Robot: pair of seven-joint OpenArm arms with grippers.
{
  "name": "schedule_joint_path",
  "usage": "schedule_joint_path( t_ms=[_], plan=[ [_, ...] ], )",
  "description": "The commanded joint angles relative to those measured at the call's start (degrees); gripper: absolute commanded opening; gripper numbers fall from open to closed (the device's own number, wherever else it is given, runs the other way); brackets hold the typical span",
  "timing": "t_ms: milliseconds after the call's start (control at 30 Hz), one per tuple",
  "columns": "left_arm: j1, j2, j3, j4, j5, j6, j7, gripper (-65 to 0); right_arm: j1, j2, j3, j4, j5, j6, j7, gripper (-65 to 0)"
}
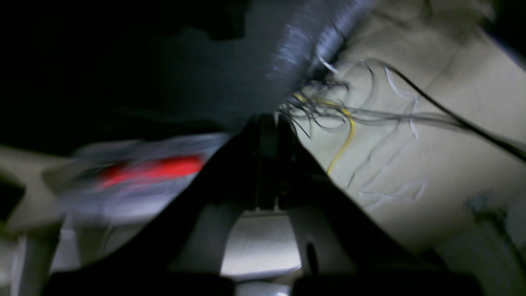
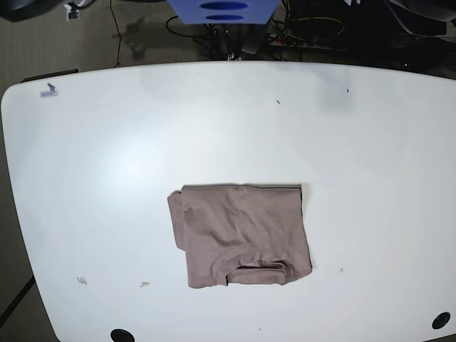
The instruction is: Fold the T-shirt properly
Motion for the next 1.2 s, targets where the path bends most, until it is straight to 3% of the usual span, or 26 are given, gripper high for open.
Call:
schedule_joint_path(
  t_ms=[0,333,533,767,1000,1167],
  plan=[
    [-0.33,-0.67,0.15,-5.13,3.29,-0.25,-3.70,-65.0,4.25,0.50,-0.02,-4.21,-2.37,0.05,1.92,-65.0],
    [-5.95,-1.11,0.95,-16.82,14.89,12.32,-10.56,-65.0,12.51,0.50,-0.02,-14.14,-7.55,-0.13,1.74,-65.0],
    [-9.38,-1.02,0.95,-20.47,19.02,19.79,-11.26,-65.0,15.68,0.41,-0.02,-15.11,-10.54,-0.13,-3.18,-65.0],
    [-12.55,-0.76,0.95,-20.47,23.77,23.84,-11.17,-65.0,18.05,0.32,-0.02,-15.11,-14.41,-0.13,-6.26,-65.0],
    [-15.62,0.47,0.95,-20.47,27.99,29.37,-10.82,-65.0,18.40,-2.58,-0.02,-15.02,-15.03,-0.13,-6.35,-65.0],
    [-17.29,0.82,0.95,-20.47,29.13,30.87,-8.45,-65.0,18.40,-2.93,-0.02,-15.02,-15.03,-0.22,-6.35,-65.0]
  ],
)
